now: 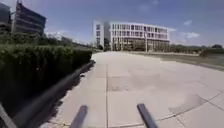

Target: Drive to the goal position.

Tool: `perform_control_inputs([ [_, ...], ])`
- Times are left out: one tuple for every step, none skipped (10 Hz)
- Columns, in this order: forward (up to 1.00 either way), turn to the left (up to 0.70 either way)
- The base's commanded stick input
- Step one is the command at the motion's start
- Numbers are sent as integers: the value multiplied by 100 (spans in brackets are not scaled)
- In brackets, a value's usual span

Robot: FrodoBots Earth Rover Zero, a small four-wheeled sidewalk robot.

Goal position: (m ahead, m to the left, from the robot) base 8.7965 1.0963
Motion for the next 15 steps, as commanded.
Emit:
perform_control_inputs([
  [70, 0],
  [70, 0],
  [70, 0],
  [70, 0],
  [70, 0],
  [70, 0],
  [70, 0],
  [70, 0],
  [70, 0],
  [70, 0],
  [70, 0],
  [70, 0],
  [70, 0],
  [70, 0],
  [70, 0],
])
